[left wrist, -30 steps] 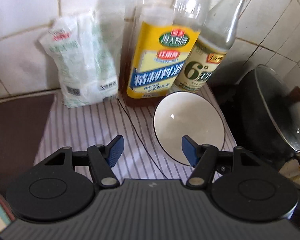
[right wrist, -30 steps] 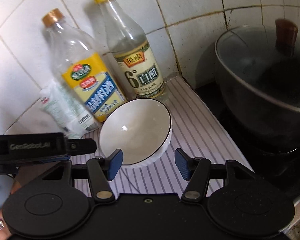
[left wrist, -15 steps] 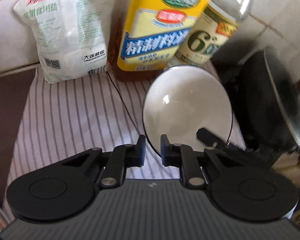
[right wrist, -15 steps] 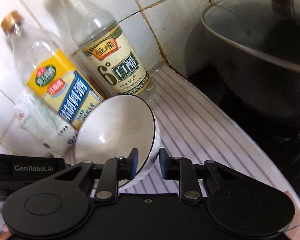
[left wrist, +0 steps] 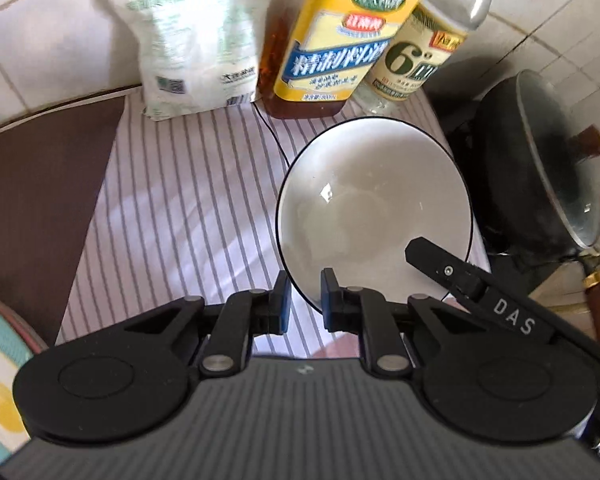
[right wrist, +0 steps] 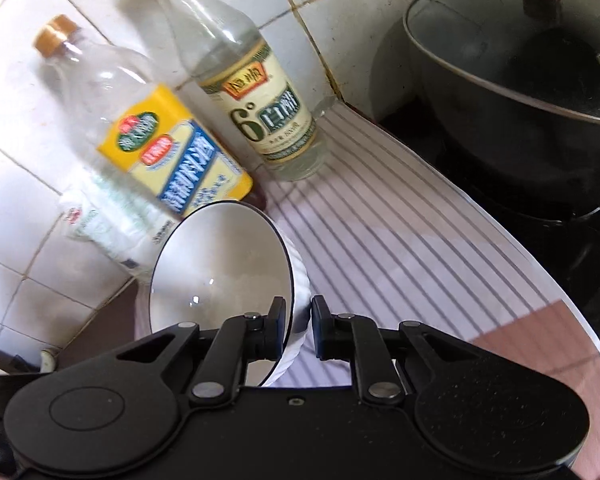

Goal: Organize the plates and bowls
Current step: 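Lift the bowl and carry it over the nested bowls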

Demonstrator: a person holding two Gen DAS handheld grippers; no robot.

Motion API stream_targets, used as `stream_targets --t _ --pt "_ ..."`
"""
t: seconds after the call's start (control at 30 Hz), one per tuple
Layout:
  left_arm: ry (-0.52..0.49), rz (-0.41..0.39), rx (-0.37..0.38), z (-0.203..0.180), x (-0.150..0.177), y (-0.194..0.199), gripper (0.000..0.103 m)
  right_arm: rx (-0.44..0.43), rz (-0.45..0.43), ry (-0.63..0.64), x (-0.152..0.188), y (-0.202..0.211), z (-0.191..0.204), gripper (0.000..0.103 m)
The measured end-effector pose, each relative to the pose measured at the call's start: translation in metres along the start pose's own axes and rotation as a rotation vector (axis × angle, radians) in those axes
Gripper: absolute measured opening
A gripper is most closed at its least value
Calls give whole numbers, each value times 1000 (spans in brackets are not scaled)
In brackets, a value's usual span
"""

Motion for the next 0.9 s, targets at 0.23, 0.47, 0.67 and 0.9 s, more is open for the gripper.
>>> stream_targets --t 0.23,0.47,0.67,0.9 --pt "-66 -43 -38 -5 9 56 13 -38 -1 6 11 40 24 17" --pt "-92 -104 -65 -3 32 108 13 -115 15 -24 25 79 40 17" --pt "-121 -118 -90 -3 59 141 14 -155 30 8 50 108 50 17" --pt "-123 -118 -75 -3 91 154 14 -177 39 10 72 130 46 17"
Point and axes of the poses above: each gripper's, at about its wrist camera, not at the fingertips, and y roughly against the way its jaws point, z to its left, x to its underside, the point moved 7 cm from there along -y, roughly the way its jaws point, and after that the axes turned 9 degrees about -y, right-handed, at the moved point
